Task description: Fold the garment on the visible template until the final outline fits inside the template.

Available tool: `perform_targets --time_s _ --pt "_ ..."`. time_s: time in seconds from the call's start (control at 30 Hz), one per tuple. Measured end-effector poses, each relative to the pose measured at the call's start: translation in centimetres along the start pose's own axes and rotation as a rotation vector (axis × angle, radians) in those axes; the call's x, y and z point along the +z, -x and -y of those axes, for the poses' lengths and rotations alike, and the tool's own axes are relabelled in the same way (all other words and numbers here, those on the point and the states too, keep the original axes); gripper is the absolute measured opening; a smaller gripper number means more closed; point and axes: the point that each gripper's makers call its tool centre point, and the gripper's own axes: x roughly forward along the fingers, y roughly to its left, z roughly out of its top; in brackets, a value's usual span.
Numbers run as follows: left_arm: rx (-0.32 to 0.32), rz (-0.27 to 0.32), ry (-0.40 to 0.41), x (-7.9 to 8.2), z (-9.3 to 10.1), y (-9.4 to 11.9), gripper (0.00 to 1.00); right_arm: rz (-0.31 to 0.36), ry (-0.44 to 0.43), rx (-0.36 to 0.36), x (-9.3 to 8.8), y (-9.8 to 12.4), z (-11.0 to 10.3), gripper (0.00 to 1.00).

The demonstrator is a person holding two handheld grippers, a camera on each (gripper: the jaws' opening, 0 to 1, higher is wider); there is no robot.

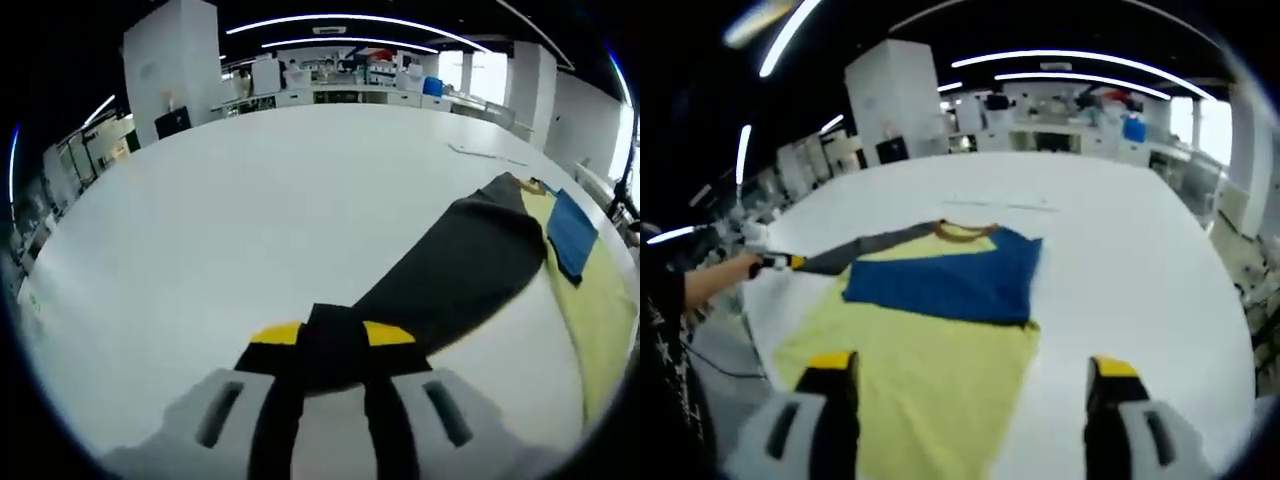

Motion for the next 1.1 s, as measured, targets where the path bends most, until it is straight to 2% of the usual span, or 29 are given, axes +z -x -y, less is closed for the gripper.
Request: perform_targets --time_s 0.07,0.37,0.67,0.8,0.93,1.1 --pt "0.004 -0.001 0.004 0.0 -0.3 -0.2 0.05 -0.004 -0.002 -0.001 -0.1 0.0 0.0 0.92" --pt "-0.002 0.005 0.017 0.3 -1.0 -0.1 0.00 -0.007 -0.003 -0.001 0.0 -0.1 -0.3 0.91" --pt "-0.018 0.079 0.008 2.2 0.0 2.2 0.00 0.007 0.019 0.019 0.6 0.2 -1.0 0.91" --pt "-0.052 0.133 -0.005 3.2 0.9 3.6 0.00 0.018 0.039 0.034 0.9 0.6 -1.5 0.93" --pt "-0.090 0.146 -0.032 3.0 1.9 4.7 0.00 0.016 0.056 0.045 0.9 1.0 -1.9 0.94" --pt "-0.153 0.142 -0.127 2.0 3.5 6.0 0.00 0.015 0.064 0.048 0.7 1.2 -2.1 0.94"
